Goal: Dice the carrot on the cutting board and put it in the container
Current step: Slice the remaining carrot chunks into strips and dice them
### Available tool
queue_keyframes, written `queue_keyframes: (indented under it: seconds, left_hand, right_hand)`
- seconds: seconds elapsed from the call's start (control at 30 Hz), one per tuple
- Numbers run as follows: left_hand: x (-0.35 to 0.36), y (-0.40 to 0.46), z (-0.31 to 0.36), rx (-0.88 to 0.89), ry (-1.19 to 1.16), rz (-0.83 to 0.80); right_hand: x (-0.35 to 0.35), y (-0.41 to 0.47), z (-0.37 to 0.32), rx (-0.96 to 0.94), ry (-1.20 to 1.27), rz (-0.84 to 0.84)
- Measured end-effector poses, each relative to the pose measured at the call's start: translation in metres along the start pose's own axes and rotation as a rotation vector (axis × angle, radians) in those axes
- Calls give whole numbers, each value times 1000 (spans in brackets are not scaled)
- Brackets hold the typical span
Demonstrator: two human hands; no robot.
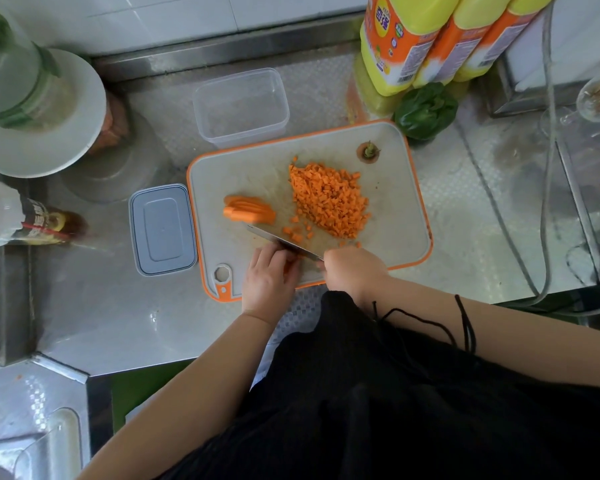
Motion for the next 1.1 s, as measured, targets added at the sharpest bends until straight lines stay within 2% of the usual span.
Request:
queue_keyframes:
  seconds: [0.13,0.23,0.47,0.6,0.8,0.9,1.0,1.1]
  left_hand:
    - [-1,0,2,14,28,-5]
    - [-3,-1,7,27,58,-3]
    - [-13,-9,13,41,125,1]
    - [-5,-6,2,-19,95,-48]
    - [-5,-7,0,-10,39,-35]
    - [-6,-6,1,-3,58,-17]
    - [-6,-8,4,27,90,-17]
    - [-7,-11,4,0,89,-39]
  right_hand:
    - [-12,4,-2,-66,51,69]
    - [-16,3,3,-88,114,58]
    - [-11,-20,-3,-77,35,42]
    - [-5,-20,-5,-38,-31,37]
    - [6,-5,-10,-12,-37,18]
    - [1,0,-11,-57,15,64]
    - [-8,6,-2,-66,169,63]
    - [-10,6,-3,-84,158,67]
Point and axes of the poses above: each hand's wrist, its own y-axis towards the middle knuckle, its own x-axis out of the palm, z = x × y, the point moved 10 cm from there along y, towards the middle knuckle, and after that the axes turned 12 degrees about -z, right-handed, at the moved point
